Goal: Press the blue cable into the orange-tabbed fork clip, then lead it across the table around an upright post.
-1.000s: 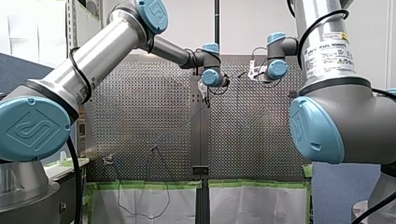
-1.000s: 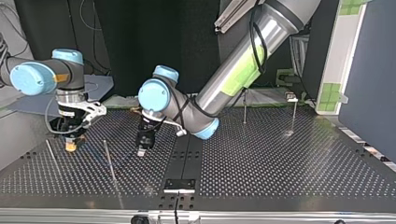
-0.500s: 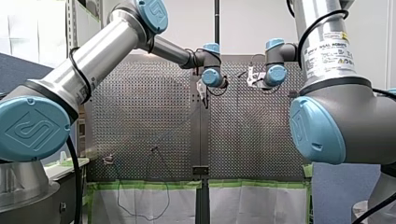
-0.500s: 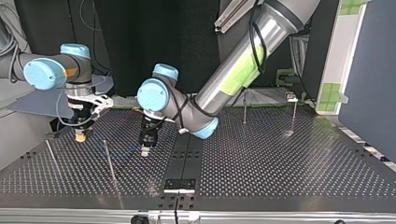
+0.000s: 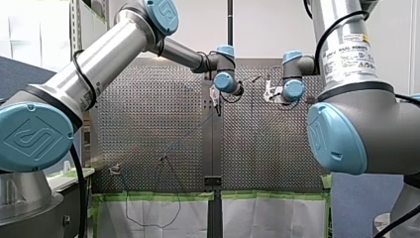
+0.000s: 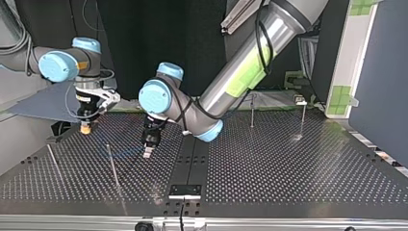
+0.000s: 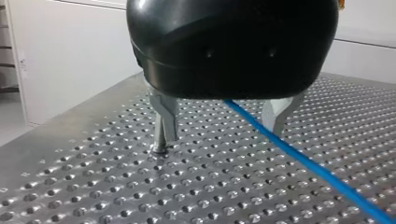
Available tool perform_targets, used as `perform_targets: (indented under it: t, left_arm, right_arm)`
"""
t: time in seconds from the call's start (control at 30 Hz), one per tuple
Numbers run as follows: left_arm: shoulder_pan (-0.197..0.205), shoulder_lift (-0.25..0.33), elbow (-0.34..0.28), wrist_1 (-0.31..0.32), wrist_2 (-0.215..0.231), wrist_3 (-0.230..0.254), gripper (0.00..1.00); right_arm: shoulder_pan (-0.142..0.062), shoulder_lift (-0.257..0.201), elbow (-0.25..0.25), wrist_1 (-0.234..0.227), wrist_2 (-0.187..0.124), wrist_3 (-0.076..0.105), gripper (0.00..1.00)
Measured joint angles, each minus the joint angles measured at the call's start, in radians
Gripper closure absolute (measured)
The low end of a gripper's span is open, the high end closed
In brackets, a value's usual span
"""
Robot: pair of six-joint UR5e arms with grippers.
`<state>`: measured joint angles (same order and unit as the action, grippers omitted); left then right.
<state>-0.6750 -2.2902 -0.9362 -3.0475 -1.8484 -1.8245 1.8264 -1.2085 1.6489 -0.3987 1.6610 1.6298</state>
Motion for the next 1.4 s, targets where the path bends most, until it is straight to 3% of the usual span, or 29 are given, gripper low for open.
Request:
perform_targets:
  t: [0.27, 0.5, 0.73, 0.97, 1.4]
  left_arm:
    - [-0.017, 0.0, 0.0, -0.073, -0.041, 0.001, 0.06]
    - [-0.032, 0.0, 0.0, -0.092, -0.089, 0.001, 0.06]
    - [-0.038, -0.001, 0.0, -0.089, -0.133, 0.001, 0.06]
    - [-0.044, 0.0, 0.0, -0.079, -0.155, 0.0, 0.06]
    - [-0.049, 0.0, 0.0, -0.085, -0.18, 0.001, 0.06]
  right_arm:
    - [-0.014, 0.005, 0.076, -0.076, 0.062, 0.034, 1.0]
    - [-0.02, 0.056, 0.142, -0.141, 0.106, 0.034, 1.0]
    - [-0.026, 0.125, 0.212, -0.211, 0.111, 0.02, 1.0]
    - [-0.055, 0.206, 0.28, -0.292, 0.106, 0.002, 1.0]
    - [-0.103, 0.33, 0.281, -0.416, 0.081, 0.009, 1.0]
